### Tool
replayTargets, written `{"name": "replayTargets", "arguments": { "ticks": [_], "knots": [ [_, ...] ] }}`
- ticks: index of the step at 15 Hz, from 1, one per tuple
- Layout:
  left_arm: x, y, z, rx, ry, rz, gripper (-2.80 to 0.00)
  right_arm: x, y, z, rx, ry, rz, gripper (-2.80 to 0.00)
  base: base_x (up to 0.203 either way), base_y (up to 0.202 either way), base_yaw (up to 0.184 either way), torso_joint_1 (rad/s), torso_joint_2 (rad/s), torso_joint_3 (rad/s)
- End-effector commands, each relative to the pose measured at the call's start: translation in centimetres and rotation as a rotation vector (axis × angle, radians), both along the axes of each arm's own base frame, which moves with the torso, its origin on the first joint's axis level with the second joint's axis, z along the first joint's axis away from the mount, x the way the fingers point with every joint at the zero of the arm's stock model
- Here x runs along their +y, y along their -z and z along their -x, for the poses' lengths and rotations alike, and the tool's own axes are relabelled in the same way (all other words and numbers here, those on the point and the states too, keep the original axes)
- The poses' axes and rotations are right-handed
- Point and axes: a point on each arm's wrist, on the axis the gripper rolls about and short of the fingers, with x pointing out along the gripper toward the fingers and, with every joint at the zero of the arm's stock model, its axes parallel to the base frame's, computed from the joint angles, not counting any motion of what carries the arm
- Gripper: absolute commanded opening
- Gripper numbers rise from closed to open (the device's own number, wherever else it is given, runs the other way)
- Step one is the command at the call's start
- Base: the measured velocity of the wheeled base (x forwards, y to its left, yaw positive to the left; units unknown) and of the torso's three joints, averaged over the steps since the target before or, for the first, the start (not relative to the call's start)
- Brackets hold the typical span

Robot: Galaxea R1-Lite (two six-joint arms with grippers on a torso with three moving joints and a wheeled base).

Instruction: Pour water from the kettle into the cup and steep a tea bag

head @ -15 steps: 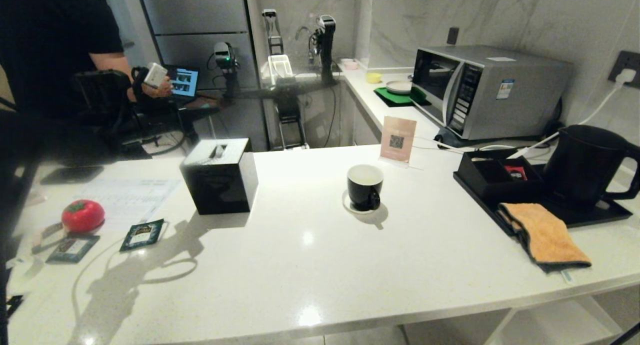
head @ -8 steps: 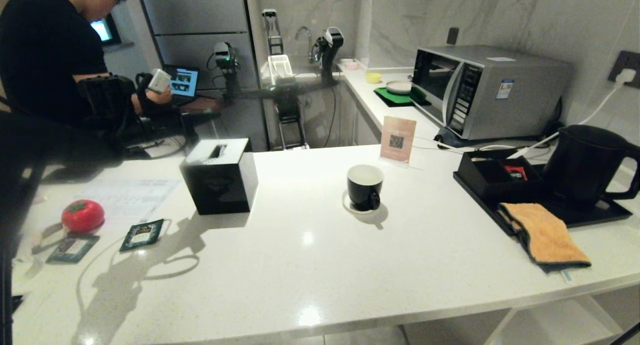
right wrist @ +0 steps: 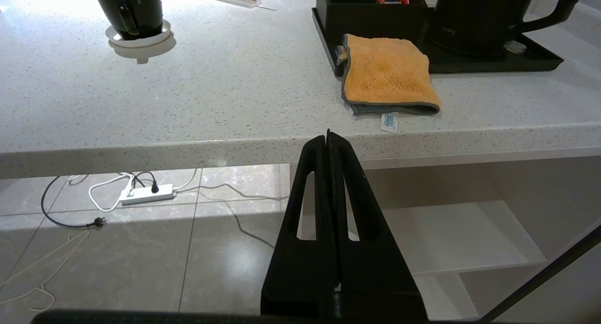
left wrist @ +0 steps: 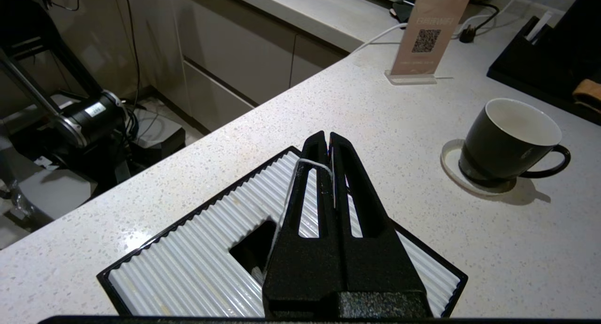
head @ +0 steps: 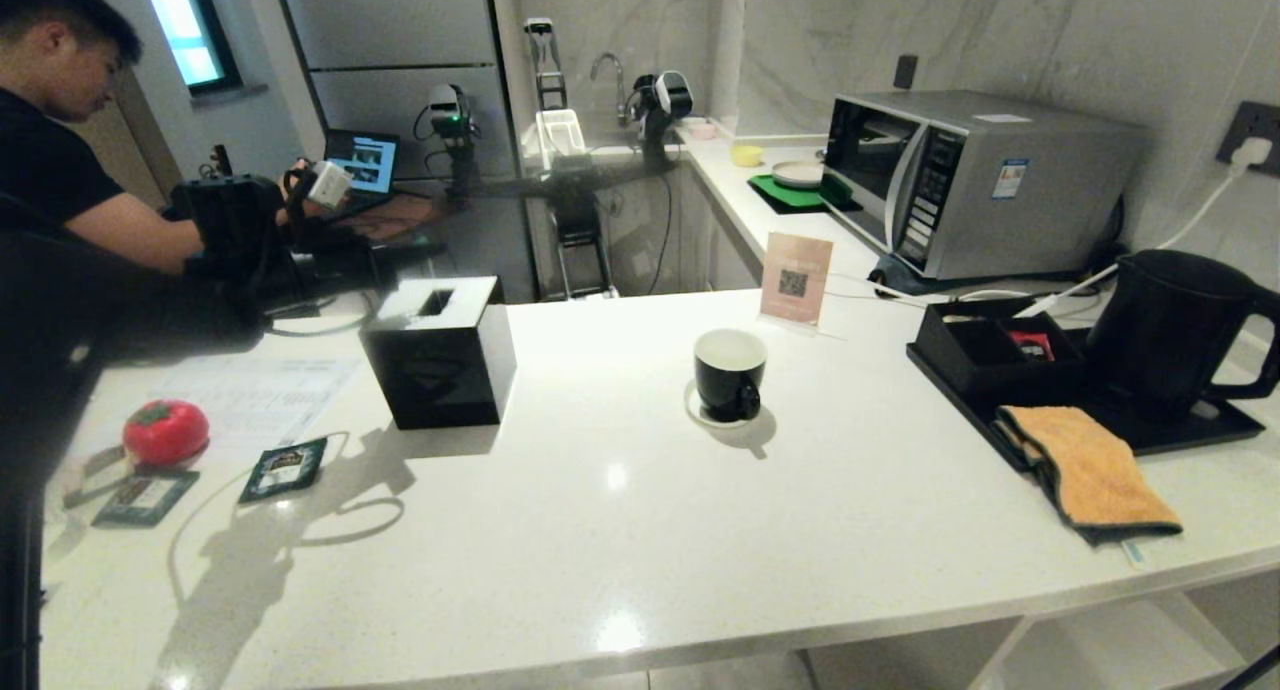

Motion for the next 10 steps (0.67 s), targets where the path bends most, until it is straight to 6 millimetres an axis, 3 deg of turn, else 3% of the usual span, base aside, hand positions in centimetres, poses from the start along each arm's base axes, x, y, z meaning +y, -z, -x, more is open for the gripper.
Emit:
{"name": "replayTargets", "arguments": {
  "ticks": [1, 4, 5, 10],
  "knots": [
    [-0.01, 0.24, -0.03, 0.004, 0.005, 0.002, -2.80, 0.00, -0.01, -0.01, 0.001, 0.000, 0.000, -2.80, 0.000, 0.000, 0.000, 0.000, 0.00, 0.000],
    [-0.03, 0.37, 0.05, 0.010, 0.007, 0.003, -2.80, 0.00, -0.01, -0.01, 0.001, -0.001, 0.000, -2.80, 0.000, 0.000, 0.000, 0.000, 0.00, 0.000],
    [0.04, 0.41, 0.10, 0.011, 0.004, 0.003, 0.00, 0.00, -0.01, -0.01, 0.001, 0.000, 0.000, -2.80, 0.000, 0.000, 0.000, 0.000, 0.00, 0.000],
    [0.31, 0.63, 0.21, -0.029, 0.004, -0.004, 0.00, 0.00, -0.01, -0.01, 0.001, 0.000, 0.000, -2.80, 0.000, 0.000, 0.000, 0.000, 0.00, 0.000]
  ]
}}
